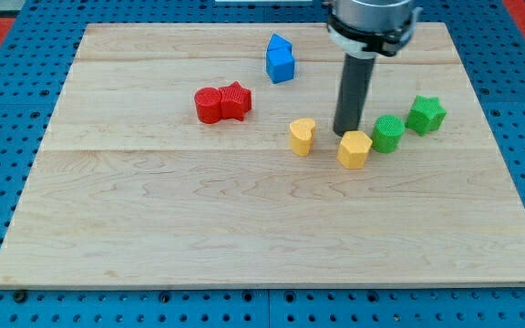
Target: Push the yellow heart above the yellow hexagon
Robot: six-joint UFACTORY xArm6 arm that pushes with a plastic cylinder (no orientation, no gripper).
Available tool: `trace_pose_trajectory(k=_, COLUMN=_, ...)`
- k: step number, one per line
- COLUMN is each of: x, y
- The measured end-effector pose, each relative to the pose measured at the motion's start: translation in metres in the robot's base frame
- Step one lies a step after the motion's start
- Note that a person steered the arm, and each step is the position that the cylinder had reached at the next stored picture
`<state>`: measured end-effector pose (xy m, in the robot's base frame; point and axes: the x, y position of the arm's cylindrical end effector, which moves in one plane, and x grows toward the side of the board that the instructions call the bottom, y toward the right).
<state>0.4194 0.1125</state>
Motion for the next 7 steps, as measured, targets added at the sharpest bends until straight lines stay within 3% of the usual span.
trace_pose_trajectory(k=1, x=0.041, y=0.016)
trace_pose_trajectory(k=2, x=0.055, y=-0.006)
trace_pose_trajectory(k=3, x=0.009, y=-0.028)
trace_pose_trajectory(k=4, x=-0.01, y=-0.053)
trace_pose_trajectory(k=6, x=-0.021, y=-0.161)
trace_pose_trajectory(k=7, x=0.005, y=-0.183)
